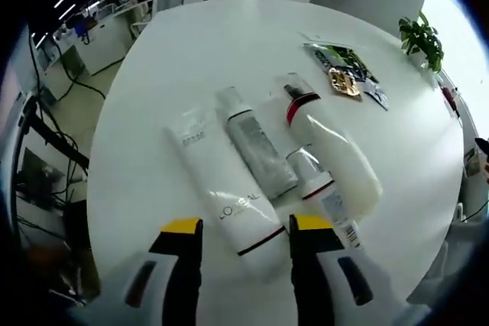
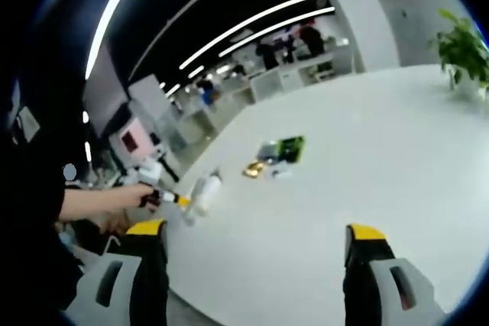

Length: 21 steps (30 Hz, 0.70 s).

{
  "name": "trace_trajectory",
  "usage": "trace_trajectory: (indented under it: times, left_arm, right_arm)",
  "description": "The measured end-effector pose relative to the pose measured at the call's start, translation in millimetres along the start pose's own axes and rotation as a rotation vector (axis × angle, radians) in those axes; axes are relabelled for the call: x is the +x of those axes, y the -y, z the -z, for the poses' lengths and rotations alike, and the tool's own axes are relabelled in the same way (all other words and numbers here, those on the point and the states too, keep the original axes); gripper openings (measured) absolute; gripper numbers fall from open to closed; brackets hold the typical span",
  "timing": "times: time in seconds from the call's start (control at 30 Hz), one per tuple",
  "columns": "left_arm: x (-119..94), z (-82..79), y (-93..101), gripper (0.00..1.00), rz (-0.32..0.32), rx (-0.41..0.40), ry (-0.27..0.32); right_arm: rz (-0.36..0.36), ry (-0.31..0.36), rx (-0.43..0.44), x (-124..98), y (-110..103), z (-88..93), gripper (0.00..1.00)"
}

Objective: Arrange the skincare products in the storage area until every visible bottle or jar stands upright without overlapping.

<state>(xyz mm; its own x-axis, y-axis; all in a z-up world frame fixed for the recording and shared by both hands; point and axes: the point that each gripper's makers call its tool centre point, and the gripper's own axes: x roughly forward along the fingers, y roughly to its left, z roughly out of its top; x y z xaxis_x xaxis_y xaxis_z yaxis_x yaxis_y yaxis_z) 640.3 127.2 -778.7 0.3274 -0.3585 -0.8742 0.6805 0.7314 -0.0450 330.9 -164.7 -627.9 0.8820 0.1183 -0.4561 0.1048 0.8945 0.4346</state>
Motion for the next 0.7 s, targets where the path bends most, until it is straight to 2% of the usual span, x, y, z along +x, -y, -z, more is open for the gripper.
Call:
trace_trajectory:
  times: [0.5,0.7]
  left_arm:
    - [7.5,1.4,-2.9,0.41,0.007,-0.005,-0.035]
    - [6.6,5.0,-7.6,0.33,0.004,-0.008,-0.047]
  right_arm:
    - [0.0,-0.006,0.004,2.9,0.7,1.4,0.97]
    - [0.002,-0.009,0.003,2.6,1.1,1.6,0.96]
